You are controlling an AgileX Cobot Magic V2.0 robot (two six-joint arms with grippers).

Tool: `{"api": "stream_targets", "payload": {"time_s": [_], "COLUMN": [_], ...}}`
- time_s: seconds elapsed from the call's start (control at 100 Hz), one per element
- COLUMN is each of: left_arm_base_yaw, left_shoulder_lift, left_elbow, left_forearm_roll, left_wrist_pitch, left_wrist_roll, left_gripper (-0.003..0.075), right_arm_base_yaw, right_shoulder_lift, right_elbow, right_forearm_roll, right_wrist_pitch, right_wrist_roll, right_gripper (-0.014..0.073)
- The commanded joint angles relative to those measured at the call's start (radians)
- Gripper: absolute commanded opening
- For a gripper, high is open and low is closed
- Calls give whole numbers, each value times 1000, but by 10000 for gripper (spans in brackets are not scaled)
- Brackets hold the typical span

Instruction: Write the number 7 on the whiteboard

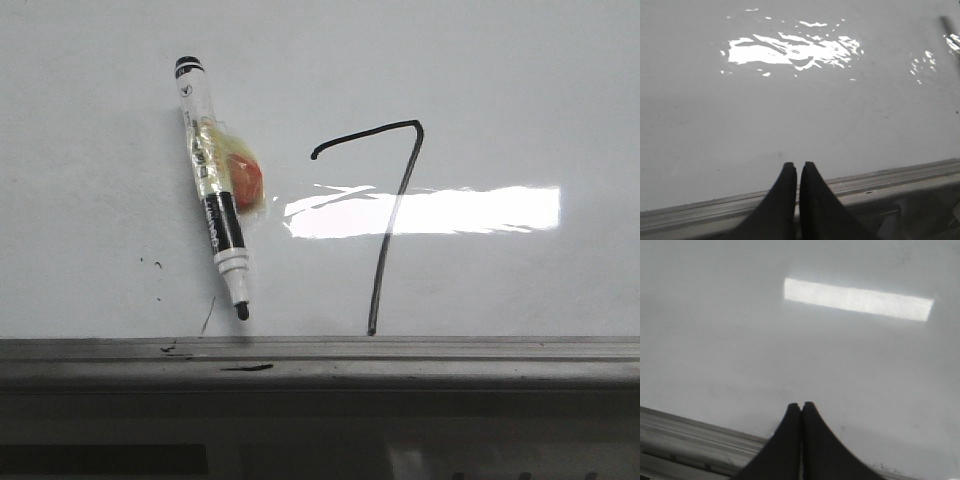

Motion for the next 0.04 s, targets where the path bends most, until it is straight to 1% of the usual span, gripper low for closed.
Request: {"api": "stream_targets", "payload": {"time_s": [0.0,0.03], "left_arm_base_yaw": [4,4], "left_shoulder_lift": [-29,-29], "left_elbow": [23,23], "left_forearm_roll": [-9,-9], "left_wrist_pitch": [-72,-72], "left_wrist_roll": [-8,-8], "left_gripper": [-20,-20], "right_arm_base_yaw": [-7,-7], "right_shoulder_lift": [-15,-15], "right_elbow": [15,15], "right_forearm_roll": [-17,-17], "right_wrist_pitch": [-18,-18], "right_wrist_roll": [2,2], "right_gripper": [-64,-64]}}
